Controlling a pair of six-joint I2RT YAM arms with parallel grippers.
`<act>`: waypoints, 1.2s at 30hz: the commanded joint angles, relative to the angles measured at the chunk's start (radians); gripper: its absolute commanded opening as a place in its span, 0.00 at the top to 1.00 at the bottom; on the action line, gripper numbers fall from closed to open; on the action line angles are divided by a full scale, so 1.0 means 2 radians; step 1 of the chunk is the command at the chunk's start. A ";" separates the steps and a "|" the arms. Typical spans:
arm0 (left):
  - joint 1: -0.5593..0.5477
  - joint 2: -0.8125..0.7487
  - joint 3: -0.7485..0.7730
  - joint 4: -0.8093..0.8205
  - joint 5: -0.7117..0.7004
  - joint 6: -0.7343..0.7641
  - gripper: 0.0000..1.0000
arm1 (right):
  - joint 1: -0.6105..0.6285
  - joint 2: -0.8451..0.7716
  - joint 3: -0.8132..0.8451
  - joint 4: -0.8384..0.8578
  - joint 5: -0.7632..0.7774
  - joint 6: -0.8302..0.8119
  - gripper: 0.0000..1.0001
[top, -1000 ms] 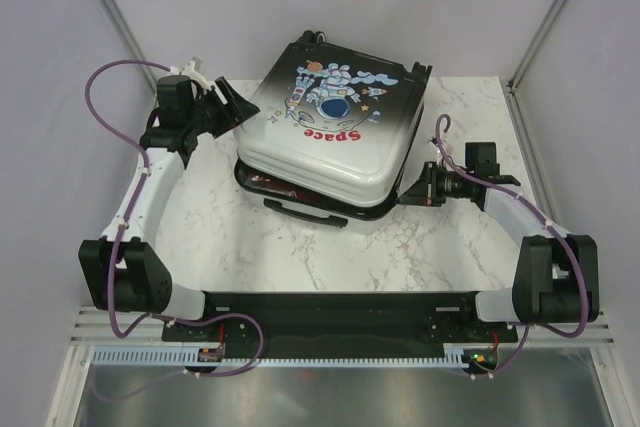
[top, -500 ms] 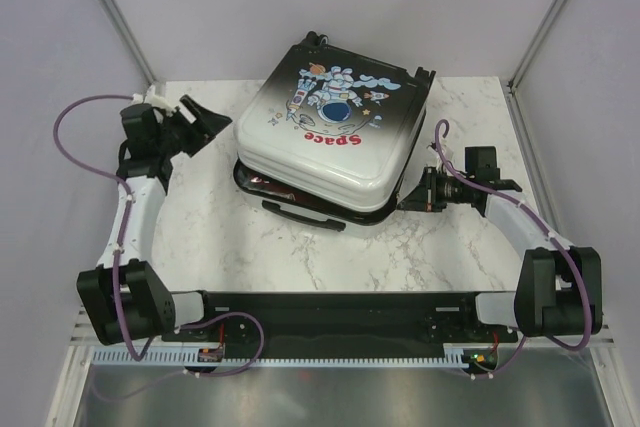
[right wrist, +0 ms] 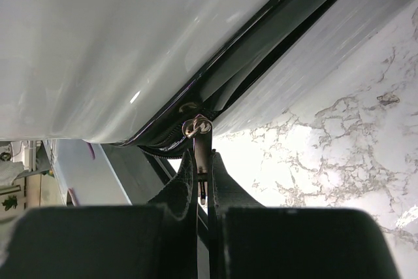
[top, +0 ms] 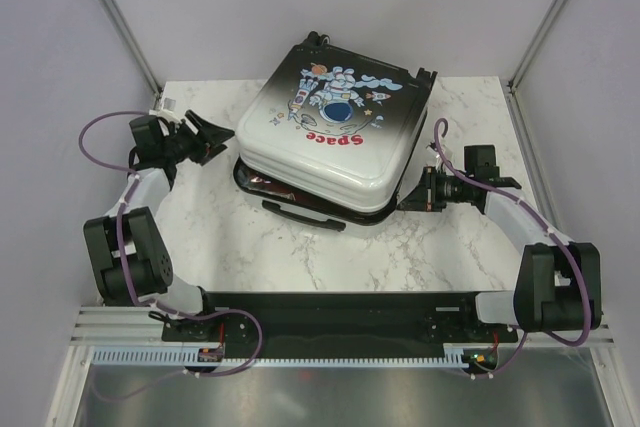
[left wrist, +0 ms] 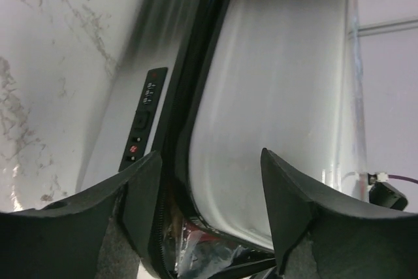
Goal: Pack the luggage
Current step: Zip the luggage at the center of the board.
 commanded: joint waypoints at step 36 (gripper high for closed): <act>-0.072 0.014 -0.002 0.085 0.045 0.011 0.35 | 0.006 0.034 0.025 -0.064 -0.010 -0.038 1.00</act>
